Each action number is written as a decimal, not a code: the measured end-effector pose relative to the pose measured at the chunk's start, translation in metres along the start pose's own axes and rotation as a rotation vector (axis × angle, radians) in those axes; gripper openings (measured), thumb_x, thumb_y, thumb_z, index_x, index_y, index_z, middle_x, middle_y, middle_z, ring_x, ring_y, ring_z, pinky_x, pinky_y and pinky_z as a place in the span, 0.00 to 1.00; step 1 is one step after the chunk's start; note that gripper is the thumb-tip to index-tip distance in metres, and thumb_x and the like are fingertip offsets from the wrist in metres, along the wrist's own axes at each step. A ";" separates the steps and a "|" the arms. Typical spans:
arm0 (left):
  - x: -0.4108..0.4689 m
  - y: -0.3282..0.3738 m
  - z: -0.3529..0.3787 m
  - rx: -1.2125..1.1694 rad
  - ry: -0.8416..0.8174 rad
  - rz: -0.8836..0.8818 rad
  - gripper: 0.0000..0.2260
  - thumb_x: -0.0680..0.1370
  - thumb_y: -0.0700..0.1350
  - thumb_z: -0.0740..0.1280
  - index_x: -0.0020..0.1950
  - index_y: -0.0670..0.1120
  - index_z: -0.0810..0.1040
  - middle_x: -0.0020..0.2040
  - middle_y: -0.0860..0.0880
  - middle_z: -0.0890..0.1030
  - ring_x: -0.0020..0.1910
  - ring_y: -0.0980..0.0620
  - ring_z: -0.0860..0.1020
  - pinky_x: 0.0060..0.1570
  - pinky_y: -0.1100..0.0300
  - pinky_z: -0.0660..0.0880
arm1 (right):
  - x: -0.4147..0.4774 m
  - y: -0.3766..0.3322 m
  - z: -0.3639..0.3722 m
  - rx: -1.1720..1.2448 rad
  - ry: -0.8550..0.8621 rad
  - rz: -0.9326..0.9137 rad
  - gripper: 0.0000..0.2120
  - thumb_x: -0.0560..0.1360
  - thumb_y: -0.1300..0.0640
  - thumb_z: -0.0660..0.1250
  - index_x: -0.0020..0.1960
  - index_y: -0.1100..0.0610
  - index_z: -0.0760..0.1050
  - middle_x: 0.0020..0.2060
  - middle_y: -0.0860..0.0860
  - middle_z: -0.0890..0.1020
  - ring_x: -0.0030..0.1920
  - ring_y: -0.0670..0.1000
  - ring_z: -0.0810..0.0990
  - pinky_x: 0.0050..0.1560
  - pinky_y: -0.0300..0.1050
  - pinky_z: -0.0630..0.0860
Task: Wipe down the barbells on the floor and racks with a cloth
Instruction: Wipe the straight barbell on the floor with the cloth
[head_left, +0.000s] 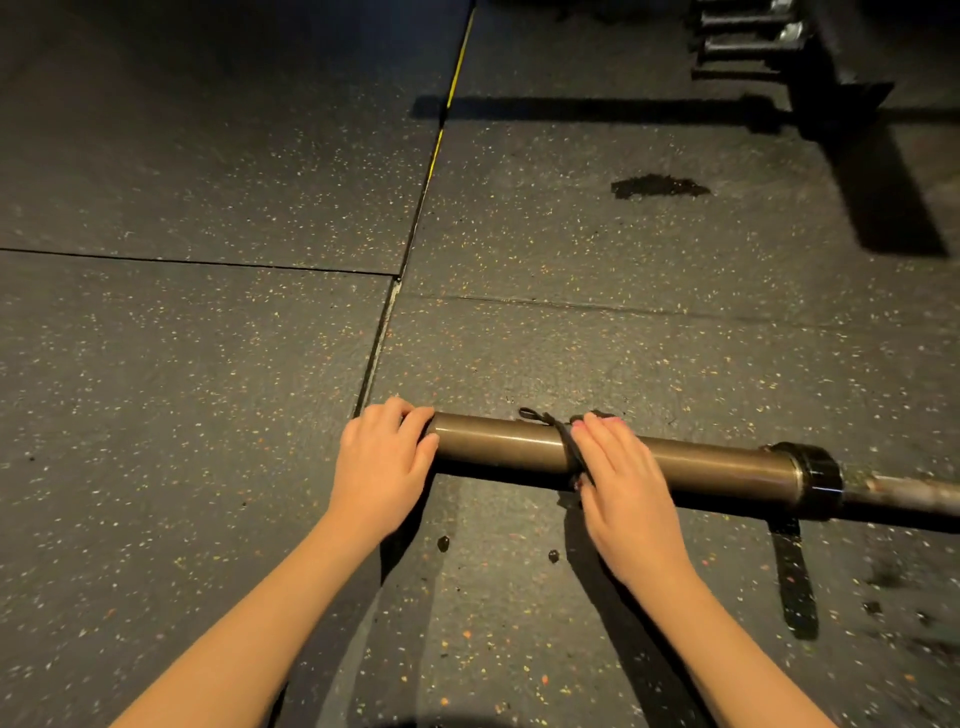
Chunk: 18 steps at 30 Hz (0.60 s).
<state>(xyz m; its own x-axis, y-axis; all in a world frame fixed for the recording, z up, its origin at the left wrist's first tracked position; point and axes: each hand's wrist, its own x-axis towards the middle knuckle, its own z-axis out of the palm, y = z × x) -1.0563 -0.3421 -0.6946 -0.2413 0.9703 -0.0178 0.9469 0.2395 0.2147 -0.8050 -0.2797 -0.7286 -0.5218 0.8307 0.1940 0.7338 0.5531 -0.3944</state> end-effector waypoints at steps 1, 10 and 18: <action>-0.002 0.001 0.002 0.017 0.011 -0.009 0.22 0.78 0.54 0.52 0.60 0.44 0.78 0.52 0.47 0.77 0.50 0.44 0.75 0.51 0.48 0.71 | -0.002 0.001 0.002 0.000 0.020 0.023 0.25 0.71 0.66 0.65 0.68 0.63 0.71 0.67 0.57 0.73 0.68 0.60 0.68 0.72 0.54 0.60; 0.008 0.041 0.015 0.048 -0.154 0.143 0.28 0.78 0.58 0.47 0.69 0.46 0.73 0.64 0.49 0.76 0.64 0.46 0.73 0.65 0.49 0.66 | -0.001 0.033 -0.015 -0.149 -0.077 -0.093 0.26 0.71 0.59 0.72 0.67 0.63 0.71 0.64 0.58 0.76 0.64 0.60 0.75 0.67 0.49 0.64; 0.000 0.050 0.015 0.108 -0.093 0.122 0.23 0.76 0.58 0.51 0.60 0.46 0.77 0.53 0.49 0.79 0.54 0.46 0.76 0.54 0.49 0.71 | -0.013 0.017 -0.015 -0.156 -0.032 -0.014 0.25 0.71 0.58 0.72 0.66 0.63 0.71 0.63 0.59 0.74 0.64 0.61 0.71 0.70 0.57 0.65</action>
<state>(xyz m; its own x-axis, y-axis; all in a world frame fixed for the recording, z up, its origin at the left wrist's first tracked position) -1.0058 -0.3296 -0.6984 -0.1077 0.9902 -0.0893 0.9864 0.1176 0.1145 -0.7798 -0.2801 -0.7242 -0.5444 0.8216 0.1689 0.7837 0.5700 -0.2466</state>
